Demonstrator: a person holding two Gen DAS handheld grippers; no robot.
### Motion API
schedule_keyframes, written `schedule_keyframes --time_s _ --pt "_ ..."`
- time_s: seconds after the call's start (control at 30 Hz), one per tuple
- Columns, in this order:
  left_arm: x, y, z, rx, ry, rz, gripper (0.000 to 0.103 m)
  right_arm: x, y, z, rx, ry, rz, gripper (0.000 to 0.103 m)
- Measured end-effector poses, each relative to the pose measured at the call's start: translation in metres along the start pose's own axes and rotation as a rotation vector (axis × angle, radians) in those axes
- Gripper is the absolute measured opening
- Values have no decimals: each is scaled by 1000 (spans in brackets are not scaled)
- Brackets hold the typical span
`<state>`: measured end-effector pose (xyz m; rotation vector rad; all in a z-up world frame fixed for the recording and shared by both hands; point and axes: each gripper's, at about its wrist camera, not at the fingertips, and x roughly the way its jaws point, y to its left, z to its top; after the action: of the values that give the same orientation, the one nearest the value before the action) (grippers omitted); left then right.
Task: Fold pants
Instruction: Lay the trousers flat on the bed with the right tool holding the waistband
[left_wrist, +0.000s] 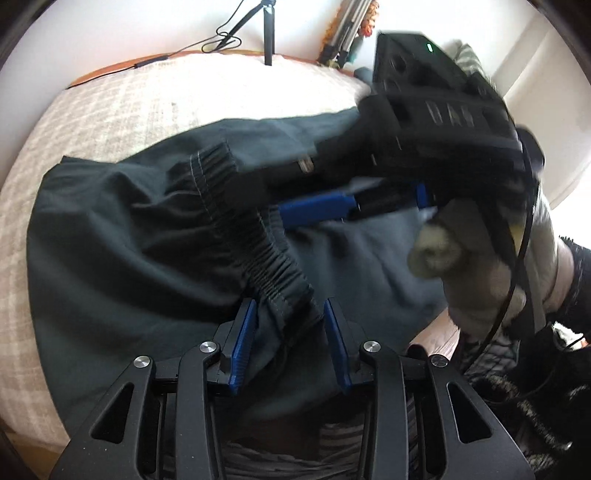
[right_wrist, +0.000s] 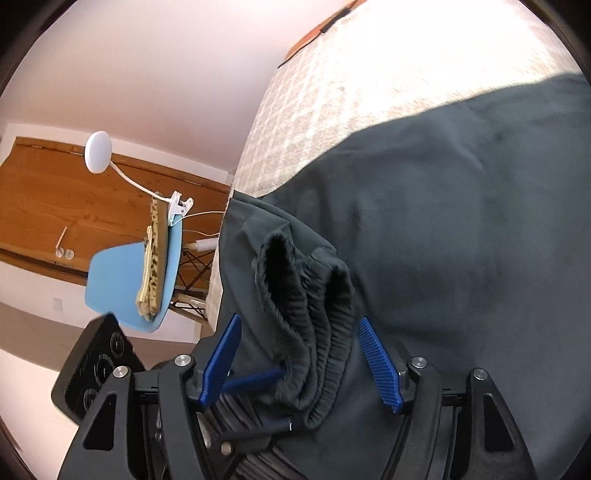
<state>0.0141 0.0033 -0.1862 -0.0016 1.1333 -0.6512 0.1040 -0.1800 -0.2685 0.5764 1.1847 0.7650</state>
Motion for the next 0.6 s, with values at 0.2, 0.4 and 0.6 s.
schedule_keyframes --time_s 0.2,0.4,0.6 --pt "2 -5 -3 19 12 -7 34 12 11 1 -48 -10 -6 68" --pt "-4 0 -3 -33 0 -32 34 23 24 -7 -143 17 -77 22" --pt "-52 18 -7 -113 -111 -19 34 -7 41 -8 -228 -11 -84 16"
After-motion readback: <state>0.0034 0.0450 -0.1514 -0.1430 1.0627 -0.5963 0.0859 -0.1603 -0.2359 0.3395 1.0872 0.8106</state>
